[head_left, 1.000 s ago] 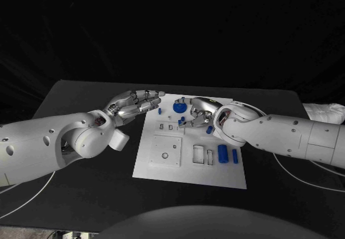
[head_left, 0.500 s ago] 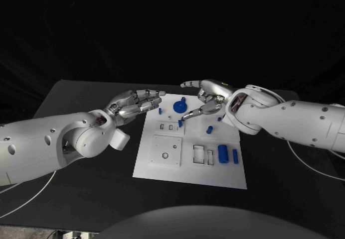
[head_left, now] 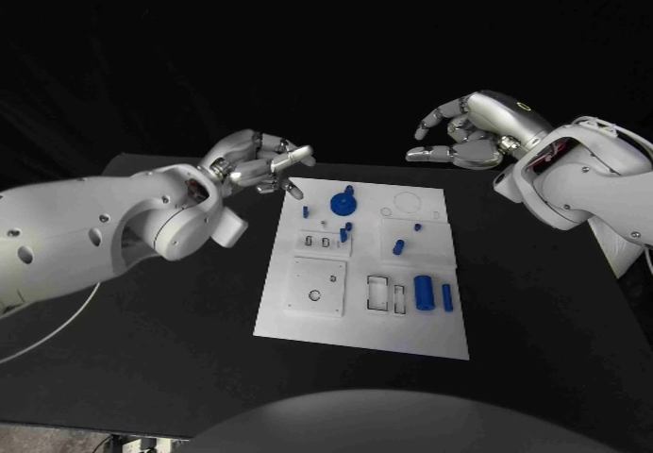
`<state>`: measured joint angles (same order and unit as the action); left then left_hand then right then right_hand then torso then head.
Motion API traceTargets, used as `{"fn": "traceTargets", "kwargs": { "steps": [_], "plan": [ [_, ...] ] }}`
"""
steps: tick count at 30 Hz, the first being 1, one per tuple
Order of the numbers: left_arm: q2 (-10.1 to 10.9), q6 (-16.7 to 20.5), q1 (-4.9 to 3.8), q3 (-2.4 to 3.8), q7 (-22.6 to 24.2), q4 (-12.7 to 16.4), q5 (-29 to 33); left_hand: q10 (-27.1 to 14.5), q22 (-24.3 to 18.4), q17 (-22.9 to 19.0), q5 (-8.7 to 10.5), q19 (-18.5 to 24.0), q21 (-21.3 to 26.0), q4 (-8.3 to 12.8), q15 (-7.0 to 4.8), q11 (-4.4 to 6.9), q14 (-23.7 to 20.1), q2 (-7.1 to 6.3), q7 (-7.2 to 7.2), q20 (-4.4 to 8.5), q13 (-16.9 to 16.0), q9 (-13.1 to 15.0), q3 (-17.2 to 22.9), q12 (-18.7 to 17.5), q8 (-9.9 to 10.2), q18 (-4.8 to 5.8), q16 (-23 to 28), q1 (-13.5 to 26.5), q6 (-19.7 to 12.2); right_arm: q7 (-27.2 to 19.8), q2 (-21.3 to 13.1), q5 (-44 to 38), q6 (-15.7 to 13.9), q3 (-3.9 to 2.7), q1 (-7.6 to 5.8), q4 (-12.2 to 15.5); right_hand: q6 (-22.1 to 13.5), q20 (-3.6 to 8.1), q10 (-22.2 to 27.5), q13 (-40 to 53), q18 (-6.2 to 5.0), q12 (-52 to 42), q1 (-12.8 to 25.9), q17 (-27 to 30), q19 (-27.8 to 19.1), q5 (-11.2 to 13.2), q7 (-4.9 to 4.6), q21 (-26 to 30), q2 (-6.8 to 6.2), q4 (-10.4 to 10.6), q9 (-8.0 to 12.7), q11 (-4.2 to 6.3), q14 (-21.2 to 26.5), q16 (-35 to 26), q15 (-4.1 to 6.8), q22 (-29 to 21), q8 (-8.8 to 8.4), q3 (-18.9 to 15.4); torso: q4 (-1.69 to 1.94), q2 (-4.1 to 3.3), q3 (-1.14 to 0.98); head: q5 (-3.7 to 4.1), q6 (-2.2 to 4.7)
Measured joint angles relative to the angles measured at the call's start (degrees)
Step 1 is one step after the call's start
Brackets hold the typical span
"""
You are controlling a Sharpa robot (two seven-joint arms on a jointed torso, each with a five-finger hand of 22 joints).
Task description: Assemble the parts on the task board
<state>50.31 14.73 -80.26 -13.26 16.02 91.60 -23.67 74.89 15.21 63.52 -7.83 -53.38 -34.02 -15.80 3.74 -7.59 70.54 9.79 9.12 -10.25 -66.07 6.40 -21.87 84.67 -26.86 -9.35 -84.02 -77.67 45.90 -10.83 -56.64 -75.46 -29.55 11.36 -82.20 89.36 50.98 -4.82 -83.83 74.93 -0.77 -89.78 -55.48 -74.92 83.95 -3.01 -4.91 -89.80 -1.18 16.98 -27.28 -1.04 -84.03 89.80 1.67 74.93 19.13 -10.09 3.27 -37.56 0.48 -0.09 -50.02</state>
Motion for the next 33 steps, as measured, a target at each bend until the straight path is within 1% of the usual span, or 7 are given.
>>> {"fn": "traceTargets", "kwargs": {
  "steps": [2,7,11,19,24,26,33],
  "plan": [
    [-1.50,-0.83,-2.31,-0.01,-4.81,-1.20,-4.55,4.48,2.70,9.87,3.14,-5.04,-4.78,0.14,-1.10,-0.27,11.42,0.44,-0.96,1.57,0.00,0.73,-1.92,0.00,-1.76,0.00,-5.03,5.29,1.80,0.16,-0.61,-0.62,-0.15,0.21,-0.19,1.07,-0.21,0.00,0.00,0.00,0.00,0.00,0.80,0.00,0.00,0.00,-0.21,0.00,1.55,-0.30,-1.37,0.00,0.00,0.00,0.00,0.00,0.86,-0.70,-0.36,0.18,-0.26,-0.23,0.00],
    [-7.02,-8.46,-7.45,0.14,-20.46,-5.32,-15.27,9.20,9.10,11.43,4.18,-10.39,-14.49,-0.37,-3.27,4.63,13.47,0.72,-2.78,3.93,-8.75,1.98,-3.01,5.22,-3.10,0.02,-5.84,11.52,5.74,1.64,-0.93,-1.05,0.48,0.51,-0.43,2.23,-1.04,0.00,0.00,0.00,0.00,0.00,1.50,0.00,-0.01,0.00,-0.41,0.00,3.62,-0.29,-3.50,0.00,0.00,0.00,0.00,-0.01,1.87,-1.92,-1.57,0.57,-1.04,-1.02,0.01],
    [-12.59,-18.45,-9.77,0.09,-33.31,-10.68,-19.77,9.06,29.69,11.43,4.18,-17.97,-30.41,-0.60,-4.37,5.69,13.32,1.87,-3.80,5.15,-8.88,2.41,-3.24,5.22,-0.97,1.48,-5.84,16.88,8.88,3.36,-0.69,0.15,1.93,0.62,-0.51,2.38,-1.34,0.00,0.00,-0.01,0.00,0.00,1.49,0.01,-0.01,0.00,-0.69,0.00,4.95,-0.29,-4.52,0.00,0.00,0.00,0.00,-0.01,2.18,-2.39,-2.67,0.87,-1.65,-1.66,0.01],
    [-21.78,-33.61,-10.82,0.09,-46.42,-19.86,-20.23,9.16,56.79,11.43,-0.26,-28.17,-47.34,-0.28,-4.15,4.94,13.54,3.53,-2.48,4.50,-8.88,0.42,-2.91,5.22,7.07,5.79,-5.84,15.93,6.50,5.61,-0.24,3.74,4.28,0.80,-0.56,2.01,-2.00,0.01,-0.13,-0.01,-0.01,0.00,0.02,0.01,-0.01,0.00,-0.93,0.01,6.41,-0.48,-5.88,-0.12,0.00,0.00,0.00,-0.01,2.59,-3.04,-4.44,1.05,-2.41,-2.20,0.01],
    [-25.60,-38.92,-10.87,0.12,-50.11,-23.29,-19.98,9.15,59.66,11.43,-3.50,-29.30,-49.88,-0.07,-4.15,4.93,13.54,3.27,-2.97,4.35,-8.93,1.57,-1.72,5.22,7.04,5.78,-5.84,13.31,10.71,6.50,-0.09,5.43,5.60,1.05,-0.56,1.53,-2.58,-0.12,-0.21,-0.01,-0.01,0.00,-0.93,0.01,0.11,-1.13,-1.12,0.01,7.36,-0.38,-6.63,-0.21,0.00,0.00,-0.45,-0.02,2.59,-3.56,-5.04,1.05,-2.59,-2.30,0.01],
    [-27.00,-40.34,-10.87,0.13,-51.06,-24.63,-20.12,8.99,59.74,11.42,-3.43,-30.30,-52.57,-0.32,-4.15,5.42,13.54,3.19,-3.34,4.68,-8.98,3.09,-1.47,5.22,6.09,7.56,-5.84,12.83,11.60,6.84,0.05,6.02,6.14,1.15,-0.56,1.29,-2.68,-0.33,-0.05,-0.01,-0.01,0.00,-1.48,0.01,0.07,-1.97,-1.21,0.01,7.91,-0.37,-6.99,-0.37,0.00,0.00,-0.45,-0.02,2.59,-3.74,-5.16,1.09,-2.72,-2.45,0.01],
    [-30.11,-43.77,-10.42,0.14,-52.89,-27.40,-20.24,9.04,59.74,11.42,0.45,-30.66,-55.18,-0.46,-2.78,4.06,13.44,2.73,-1.36,3.41,-8.99,11.11,-1.33,5.22,3.40,8.49,-5.84,13.37,1.33,7.74,0.48,7.31,7.82,1.50,-0.50,0.56,-3.05,-0.42,0.00,-0.02,-0.01,0.00,-2.23,0.01,-0.03,-2.67,-1.18,0.01,8.02,-0.38,-7.36,-0.42,0.00,0.00,-0.45,-0.02,2.59,-4.06,-5.48,1.25,-2.98,-2.98,0.01]
  ]
}}
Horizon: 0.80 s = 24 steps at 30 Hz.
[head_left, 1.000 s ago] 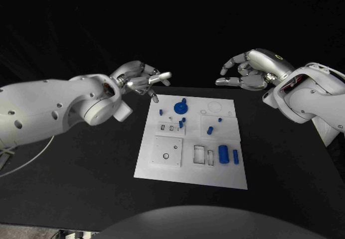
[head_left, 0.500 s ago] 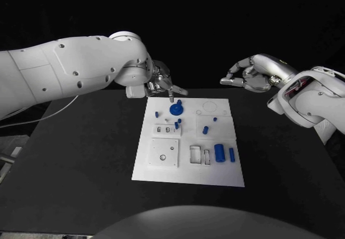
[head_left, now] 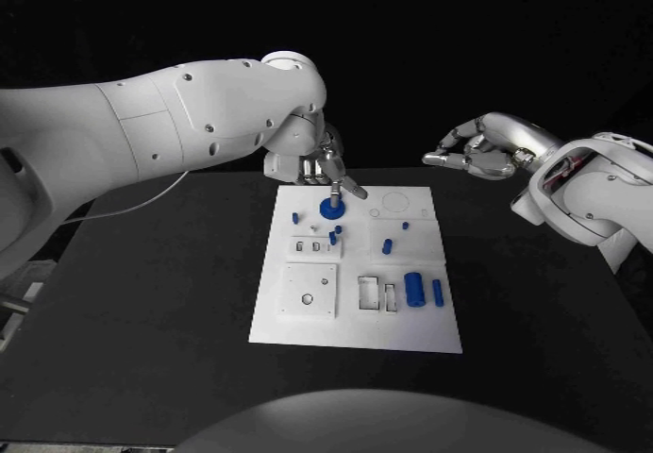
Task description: Assemble the parts on the task board
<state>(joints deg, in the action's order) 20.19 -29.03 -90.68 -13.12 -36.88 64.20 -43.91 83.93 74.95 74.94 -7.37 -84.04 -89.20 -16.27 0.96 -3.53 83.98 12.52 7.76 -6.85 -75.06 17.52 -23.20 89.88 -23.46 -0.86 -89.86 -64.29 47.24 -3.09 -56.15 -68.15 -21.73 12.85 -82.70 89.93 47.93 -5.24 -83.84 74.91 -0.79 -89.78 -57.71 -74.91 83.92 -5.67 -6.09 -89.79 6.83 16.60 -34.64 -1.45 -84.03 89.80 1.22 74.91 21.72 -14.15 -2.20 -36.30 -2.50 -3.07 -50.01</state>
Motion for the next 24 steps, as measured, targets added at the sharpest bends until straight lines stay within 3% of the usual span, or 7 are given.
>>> {"fn": "traceTargets", "kwargs": {
  "steps": [6,10,15,24],
  "plan": [
    [-1.11,-1.40,1.53,0.00,-0.83,-0.91,-0.43,0.11,0.00,0.00,-1.11,0.01,-0.61,0.10,0.08,-0.14,0.08,0.14,0.00,-0.41,0.00,5.03,0.78,0.00,-3.14,0.00,0.00,0.25,-1.09,0.72,0.22,0.55,1.36,0.16,0.04,-0.27,0.00,0.00,0.00,0.00,-0.01,0.00,-0.39,0.00,0.00,-0.58,0.00,0.00,0.39,-0.09,-0.15,0.00,0.00,0.00,0.00,0.00,0.00,-0.11,-0.03,0.16,0.01,-0.07,0.00],
    [-1.24,-1.47,2.80,-0.03,-1.24,-1.60,-1.63,0.11,-0.01,-0.01,-3.13,0.03,-0.66,0.38,-0.51,0.54,0.00,0.70,-1.25,-0.33,-0.01,8.49,2.37,0.00,-5.36,0.00,0.00,-0.31,0.17,1.18,0.40,0.75,2.22,0.21,0.04,-0.44,-0.16,0.00,0.00,0.00,0.00,0.00,-1.15,0.00,0.00,-2.32,-0.16,0.03,0.70,0.02,-0.56,0.00,0.00,0.00,0.00,0.00,0.00,-0.47,0.01,0.23,0.07,-0.08,0.00],
    [-1.23,-1.27,3.83,-0.06,-1.69,-2.49,-3.24,0.06,-0.01,-0.01,-4.94,0.03,-0.67,0.61,-1.38,1.26,0.09,0.39,-2.20,0.72,-0.04,10.89,3.62,0.00,-5.73,0.00,0.00,-1.55,1.46,1.74,0.50,0.88,3.26,0.24,0.05,-0.49,-0.39,0.00,0.00,0.00,-0.01,0.00,-1.73,0.00,0.00,-3.45,0.03,0.04,1.29,0.00,-0.78,0.00,0.00,0.00,0.00,-0.01,0.00,-0.78,0.08,0.32,0.13,-0.08,0.01],
    [-1.08,-0.39,4.41,-0.02,-2.15,-3.39,-5.03,0.10,-0.02,-0.02,-6.89,0.00,-0.66,1.06,-1.79,1.95,0.09,0.26,-2.97,1.25,-0.03,12.39,5.01,0.00,-5.34,-0.01,0.00,-3.06,3.15,2.65,0.57,0.99,4.77,0.29,0.06,-0.75,-0.56,0.00,0.00,-0.01,0.00,0.00,-2.48,-0.04,0.00,-4.95,-0.15,0.04,1.59,-0.15,-0.91,0.00,0.00,0.00,0.00,-0.01,0.00,-1.25,0.04,0.56,0.20,-0.34,0.01]
  ]
}}
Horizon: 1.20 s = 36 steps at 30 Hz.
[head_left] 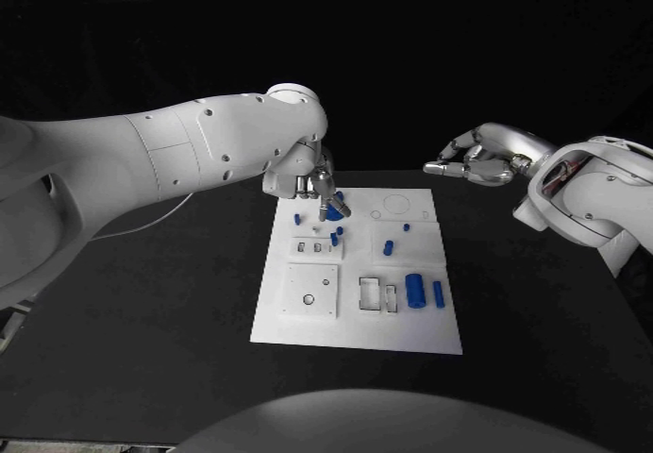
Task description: Assemble the parts on the task board
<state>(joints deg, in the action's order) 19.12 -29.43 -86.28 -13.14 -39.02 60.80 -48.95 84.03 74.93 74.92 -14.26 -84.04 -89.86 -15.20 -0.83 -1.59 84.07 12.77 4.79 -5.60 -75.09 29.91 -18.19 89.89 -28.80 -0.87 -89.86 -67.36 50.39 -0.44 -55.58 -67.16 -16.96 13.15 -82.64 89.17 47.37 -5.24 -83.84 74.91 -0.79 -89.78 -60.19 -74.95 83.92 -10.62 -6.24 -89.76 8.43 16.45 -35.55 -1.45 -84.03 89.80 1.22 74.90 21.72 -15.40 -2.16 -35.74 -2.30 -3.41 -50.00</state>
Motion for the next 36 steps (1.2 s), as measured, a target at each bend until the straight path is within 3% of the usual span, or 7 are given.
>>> {"fn": "traceTargets", "kwargs": {
  "steps": [4,13,17,36],
  "plan": [
    [-0.14,0.23,0.52,0.02,-0.13,-0.35,-0.28,0.00,0.00,0.00,-0.32,0.00,0.00,0.36,-0.41,0.38,0.01,-0.10,-0.50,0.41,0.00,0.61,0.67,0.00,0.09,0.00,0.00,-0.64,1.31,0.33,0.05,0.02,0.56,0.02,0.04,-0.13,0.00,0.00,0.00,0.00,-0.01,0.00,-0.23,0.00,0.00,-0.36,0.00,0.00,0.23,0.15,0.00,0.00,0.00,0.00,0.00,0.00,-0.22,-0.15,0.00,0.09,0.03,-0.01,0.00],
    [-1.99,0.66,3.05,0.08,-0.40,-2.82,-0.35,0.00,0.00,-0.01,0.53,-0.01,0.00,-0.45,-0.83,0.80,0.01,-0.13,-0.71,0.82,0.02,1.30,0.97,0.01,1.06,0.01,0.00,-0.61,2.54,0.82,0.15,0.05,1.46,0.06,0.17,-0.23,0.00,0.00,0.00,0.00,-0.01,0.00,-0.99,0.01,0.00,-2.02,0.00,0.00,0.51,0.06,-0.05,0.00,0.00,0.00,0.00,0.05,-0.50,-0.39,0.01,0.21,0.16,0.32,0.00],
    [-2.57,0.83,3.77,0.14,-0.53,-4.07,-0.58,0.00,0.00,-0.01,0.63,-0.01,0.00,-0.62,-0.97,0.80,-0.12,-0.52,-0.82,0.82,0.13,1.44,0.87,0.01,1.23,0.01,0.00,-0.22,3.06,0.95,-0.02,0.06,1.79,0.09,0.21,-0.21,0.00,0.00,0.00,0.00,-0.01,0.00,-0.99,0.01,0.00,-2.15,0.00,0.00,0.51,0.15,-0.05,0.00,0.00,0.00,0.00,0.04,-0.51,-0.48,0.01,0.23,0.23,0.52,0.00],
    [-4.25,1.98,5.11,0.80,-0.76,-6.79,-1.73,0.00,-0.01,-0.01,0.35,0.00,0.00,-0.41,-1.23,1.20,0.01,-0.59,-0.92,1.23,0.10,1.70,1.32,0.01,3.11,0.01,0.00,-0.15,3.57,1.37,0.06,0.32,2.86,0.11,0.36,-0.33,0.00,0.00,0.00,0.05,-0.01,0.00,-1.22,0.02,0.00,-2.37,0.00,0.00,0.74,0.15,-0.04,0.00,0.00,0.00,0.00,0.03,-0.51,-0.48,0.09,0.46,0.26,0.19,0.00]
  ]
}}
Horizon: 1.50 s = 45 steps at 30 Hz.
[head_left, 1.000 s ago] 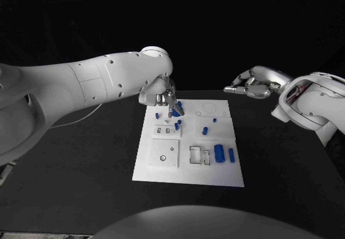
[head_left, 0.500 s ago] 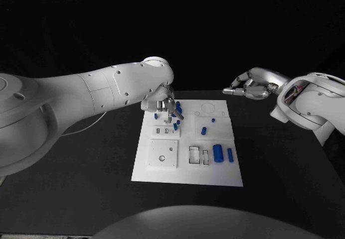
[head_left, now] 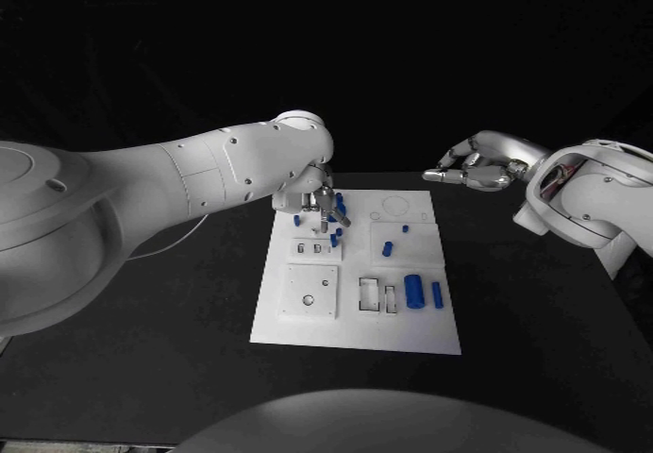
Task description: Assemble the parts on the task board
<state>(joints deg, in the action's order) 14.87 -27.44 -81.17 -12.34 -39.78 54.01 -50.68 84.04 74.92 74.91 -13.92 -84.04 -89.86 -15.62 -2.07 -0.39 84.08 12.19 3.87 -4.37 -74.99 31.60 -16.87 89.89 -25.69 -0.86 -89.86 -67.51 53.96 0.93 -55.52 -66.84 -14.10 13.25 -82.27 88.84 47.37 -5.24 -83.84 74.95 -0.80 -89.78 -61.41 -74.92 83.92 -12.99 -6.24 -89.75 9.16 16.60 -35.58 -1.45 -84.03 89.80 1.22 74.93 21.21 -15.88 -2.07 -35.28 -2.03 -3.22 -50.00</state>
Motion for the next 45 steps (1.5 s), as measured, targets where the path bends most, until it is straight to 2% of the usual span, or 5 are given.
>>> {"fn": "traceTargets", "kwargs": {
  "steps": [9,22,30,45],
  "plan": [
    [-0.56,0.02,0.90,0.01,0.00,-1.36,-0.04,0.00,0.00,0.00,0.00,0.00,0.00,-0.02,0.00,0.00,0.00,-0.23,0.00,0.00,-0.06,0.03,0.30,0.00,1.33,-0.01,0.00,-0.22,0.00,0.09,-0.12,0.11,0.28,0.01,0.10,0.02,0.00,0.00,0.00,-0.01,0.00,0.00,0.00,0.00,0.00,0.00,0.00,0.00,0.00,0.00,-0.02,0.00,0.00,0.00,0.00,-0.01,0.00,0.00,-0.04,0.04,0.07,0.30,0.00],
    [-1.16,0.22,2.24,0.05,0.01,-2.39,-0.01,0.00,-0.01,0.04,-0.42,0.00,0.00,0.18,0.00,-0.02,0.00,-0.44,0.03,0.00,-0.10,0.02,1.13,0.00,2.08,-0.01,0.00,-0.42,0.37,0.05,-0.13,0.24,0.78,0.02,0.14,0.04,0.00,0.00,0.00,-0.01,0.00,0.00,-0.54,0.01,0.00,0.00,0.00,0.00,0.07,-0.19,-0.03,0.00,0.00,0.00,0.00,-0.01,-0.28,-0.18,-0.05,0.11,0.10,0.52,0.00],
    [-1.47,0.38,2.47,0.12,0.08,-2.61,0.14,-0.02,-0.01,0.04,-1.62,0.00,0.00,0.71,0.01,-0.04,0.00,-0.82,0.10,-0.01,-0.06,0.15,1.66,0.00,3.11,-0.01,0.00,-0.87,0.70,0.03,-0.12,0.28,1.17,0.02,0.15,0.01,-0.21,0.00,0.00,-0.02,0.00,0.00,-0.53,0.01,0.00,0.00,0.21,0.00,0.08,-0.19,-0.03,0.00,0.00,0.00,0.00,-0.02,-0.39,-0.18,-0.05,0.17,0.12,0.58,0.00],
    [-1.65,0.30,2.73,0.14,0.11,-3.06,0.75,-0.11,-0.01,0.02,-2.37,0.00,0.00,2.08,0.02,-0.14,-0.01,-1.54,-0.08,-0.01,-0.11,0.43,3.34,0.17,4.76,-0.01,0.00,-3.17,1.56,0.09,0.04,0.41,1.69,0.02,0.17,-0.10,-0.21,0.00,0.00,-0.02,0.00,0.00,-0.75,0.02,0.00,0.00,0.21,0.00,0.31,0.14,-0.01,0.00,0.00,0.00,0.00,-0.02,-0.50,-0.50,-0.02,0.23,0.17,0.53,0.00]
  ]
}}
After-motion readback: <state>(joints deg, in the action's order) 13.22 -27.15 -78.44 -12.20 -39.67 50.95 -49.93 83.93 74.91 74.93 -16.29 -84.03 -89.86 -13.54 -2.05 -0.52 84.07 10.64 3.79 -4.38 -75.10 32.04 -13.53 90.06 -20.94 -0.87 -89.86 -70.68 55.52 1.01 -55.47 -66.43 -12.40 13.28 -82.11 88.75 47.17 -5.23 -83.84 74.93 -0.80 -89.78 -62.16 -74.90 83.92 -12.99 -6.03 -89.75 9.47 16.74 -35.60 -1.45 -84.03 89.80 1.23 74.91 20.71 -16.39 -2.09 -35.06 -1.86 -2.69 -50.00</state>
